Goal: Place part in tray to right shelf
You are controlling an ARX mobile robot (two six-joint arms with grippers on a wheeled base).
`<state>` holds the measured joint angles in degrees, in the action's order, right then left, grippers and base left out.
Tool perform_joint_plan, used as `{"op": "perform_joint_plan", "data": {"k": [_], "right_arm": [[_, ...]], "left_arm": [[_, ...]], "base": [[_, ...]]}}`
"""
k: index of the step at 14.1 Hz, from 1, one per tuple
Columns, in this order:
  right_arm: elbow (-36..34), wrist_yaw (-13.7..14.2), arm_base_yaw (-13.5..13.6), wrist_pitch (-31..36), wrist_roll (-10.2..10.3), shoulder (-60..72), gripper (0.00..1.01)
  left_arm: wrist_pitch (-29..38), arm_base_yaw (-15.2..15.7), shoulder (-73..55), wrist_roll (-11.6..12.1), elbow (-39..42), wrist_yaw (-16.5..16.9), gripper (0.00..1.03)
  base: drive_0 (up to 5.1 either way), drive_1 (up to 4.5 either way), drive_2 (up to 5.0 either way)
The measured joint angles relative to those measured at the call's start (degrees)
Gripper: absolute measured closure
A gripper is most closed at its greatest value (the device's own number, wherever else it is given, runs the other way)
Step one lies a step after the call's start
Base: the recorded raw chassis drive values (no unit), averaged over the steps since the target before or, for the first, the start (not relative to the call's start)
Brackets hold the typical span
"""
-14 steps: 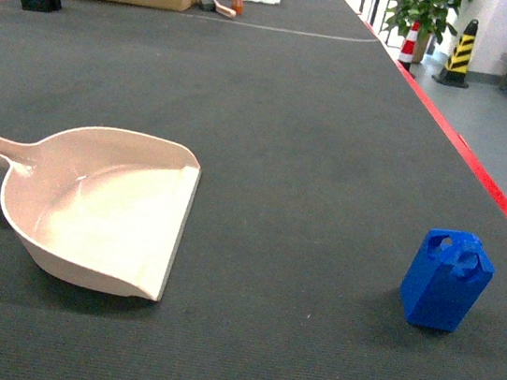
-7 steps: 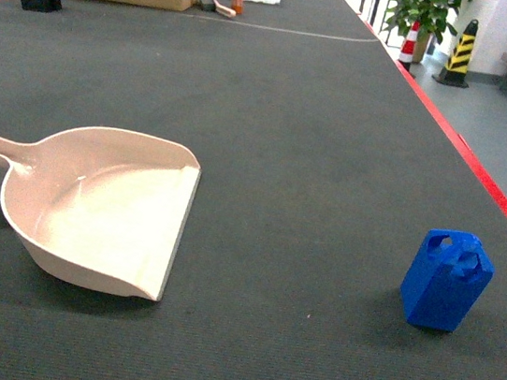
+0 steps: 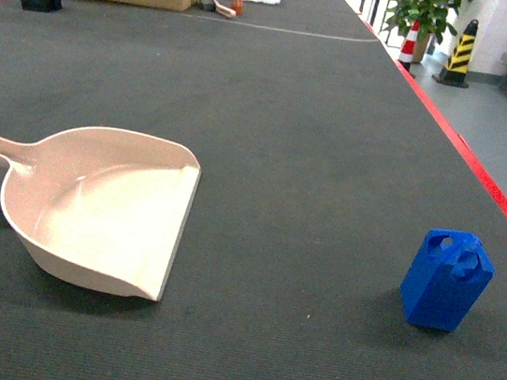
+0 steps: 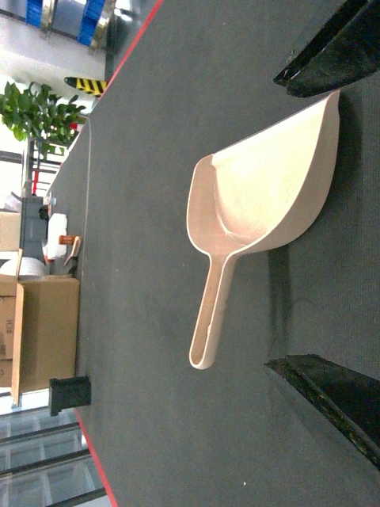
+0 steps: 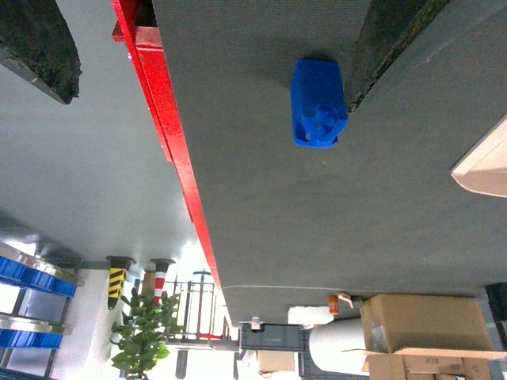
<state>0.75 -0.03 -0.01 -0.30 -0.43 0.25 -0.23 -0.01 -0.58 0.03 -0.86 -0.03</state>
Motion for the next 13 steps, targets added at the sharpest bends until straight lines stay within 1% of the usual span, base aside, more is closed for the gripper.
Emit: {"op": "perform_joint_plan", "data": {"k": [13], "right_arm": [[0.0, 0.0, 0.0, 0.0, 0.0, 0.0, 0.03]], "left_arm": [[0.0, 0.0, 0.0, 0.0, 0.0, 0.0, 0.05]], "base": [[0.0, 0.0, 0.0]]}}
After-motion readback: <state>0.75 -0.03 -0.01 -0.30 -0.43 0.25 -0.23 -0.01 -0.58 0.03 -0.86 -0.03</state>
